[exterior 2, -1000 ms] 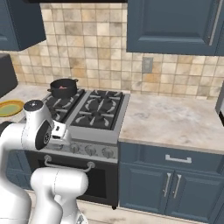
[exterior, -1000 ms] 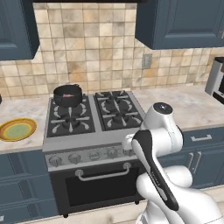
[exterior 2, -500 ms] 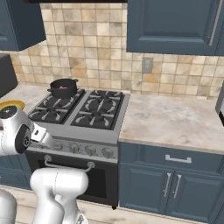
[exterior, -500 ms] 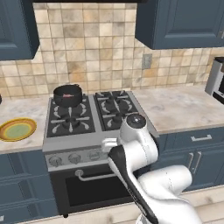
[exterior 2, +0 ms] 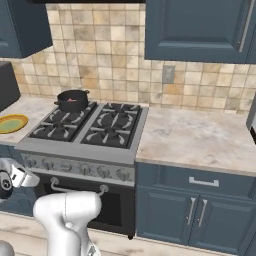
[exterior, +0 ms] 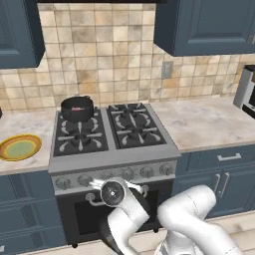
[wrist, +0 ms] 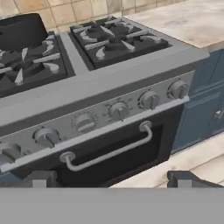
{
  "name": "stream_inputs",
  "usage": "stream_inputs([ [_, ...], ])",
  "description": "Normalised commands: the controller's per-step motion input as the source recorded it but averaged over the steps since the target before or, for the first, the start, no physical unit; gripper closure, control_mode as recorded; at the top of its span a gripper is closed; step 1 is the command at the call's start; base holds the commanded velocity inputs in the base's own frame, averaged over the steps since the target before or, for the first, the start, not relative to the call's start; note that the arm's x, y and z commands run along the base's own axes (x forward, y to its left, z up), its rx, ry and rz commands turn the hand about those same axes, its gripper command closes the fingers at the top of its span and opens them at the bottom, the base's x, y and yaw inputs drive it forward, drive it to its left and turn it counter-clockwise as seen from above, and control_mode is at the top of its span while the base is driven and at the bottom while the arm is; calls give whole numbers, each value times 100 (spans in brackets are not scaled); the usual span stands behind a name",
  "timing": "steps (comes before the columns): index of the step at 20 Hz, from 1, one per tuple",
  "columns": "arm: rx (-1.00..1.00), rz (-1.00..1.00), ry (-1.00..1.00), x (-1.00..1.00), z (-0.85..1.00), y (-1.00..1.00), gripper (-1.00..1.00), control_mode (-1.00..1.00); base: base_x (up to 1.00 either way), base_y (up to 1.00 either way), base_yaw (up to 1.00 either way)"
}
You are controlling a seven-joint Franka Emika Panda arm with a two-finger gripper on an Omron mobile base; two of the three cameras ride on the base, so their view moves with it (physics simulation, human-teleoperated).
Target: Retrieve the frozen meat and place it in the pot on a burner. Then turn the burner on.
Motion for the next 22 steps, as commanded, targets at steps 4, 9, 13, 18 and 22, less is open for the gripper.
stream_inputs([
  [4, 2, 8, -45, 0, -89, 2, -100, -100, 0, 0, 0],
  [9, -1, 26, -42, 2, -55, 0, -100, -100, 0, 0, 0],
  [13, -15, 19, -44, -3, -39, 0, -100, -100, 0, 0, 0],
  [18, -20, 0, -17, -21, 22, 13, -100, -100, 0, 0, 0],
  [22, -11, -7, -1, -7, 30, 4, -100, -100, 0, 0, 0],
])
